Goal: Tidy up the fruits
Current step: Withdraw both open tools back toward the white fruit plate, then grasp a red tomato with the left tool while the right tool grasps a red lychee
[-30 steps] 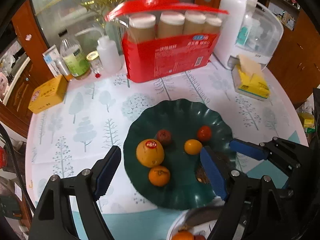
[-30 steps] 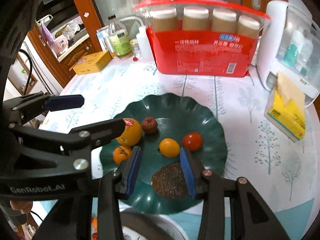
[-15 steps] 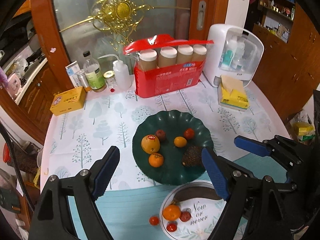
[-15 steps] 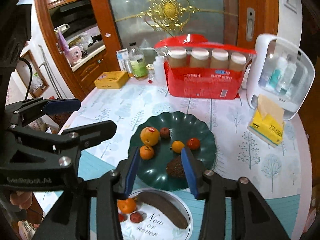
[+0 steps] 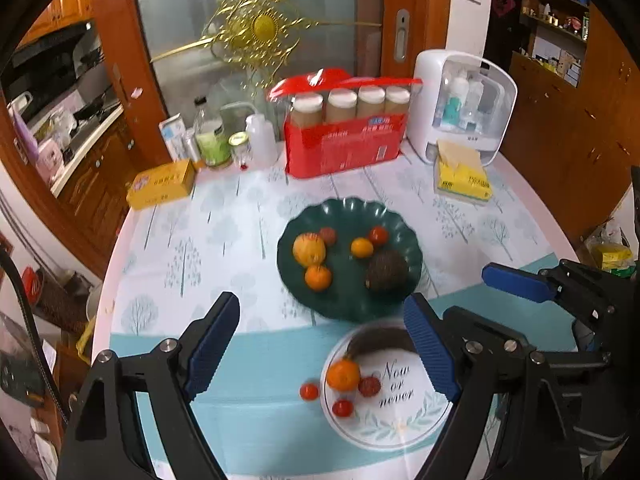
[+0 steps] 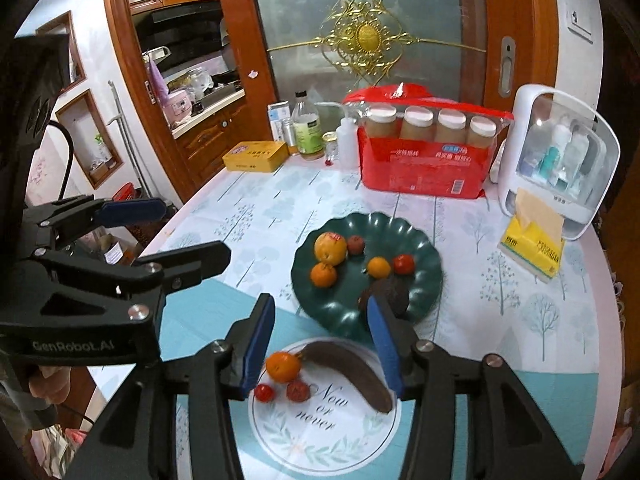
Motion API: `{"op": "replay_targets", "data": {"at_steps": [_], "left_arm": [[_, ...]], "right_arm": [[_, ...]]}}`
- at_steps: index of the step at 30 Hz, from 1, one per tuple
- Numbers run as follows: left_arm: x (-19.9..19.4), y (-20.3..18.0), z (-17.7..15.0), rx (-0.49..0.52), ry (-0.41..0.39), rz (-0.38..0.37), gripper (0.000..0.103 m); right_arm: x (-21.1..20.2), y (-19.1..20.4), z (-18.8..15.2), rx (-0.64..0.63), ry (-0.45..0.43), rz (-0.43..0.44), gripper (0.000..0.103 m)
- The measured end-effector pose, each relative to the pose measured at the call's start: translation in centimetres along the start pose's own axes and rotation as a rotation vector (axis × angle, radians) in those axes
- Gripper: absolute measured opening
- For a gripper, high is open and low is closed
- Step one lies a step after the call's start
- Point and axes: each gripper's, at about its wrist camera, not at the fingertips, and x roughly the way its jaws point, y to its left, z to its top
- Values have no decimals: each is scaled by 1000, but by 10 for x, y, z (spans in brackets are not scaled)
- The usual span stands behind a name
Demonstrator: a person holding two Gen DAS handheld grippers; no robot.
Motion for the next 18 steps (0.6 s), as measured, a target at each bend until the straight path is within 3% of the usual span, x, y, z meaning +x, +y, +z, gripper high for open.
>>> {"op": "replay_targets", "data": {"at_steps": [7, 18], "left_arm": [[13, 21, -51, -84, 35, 4, 83], [79, 49, -118, -164, 163, 28, 83]], "right_arm": [[15, 9, -31, 2, 55, 17, 49], [65, 17, -78, 1, 163, 15, 49]]}}
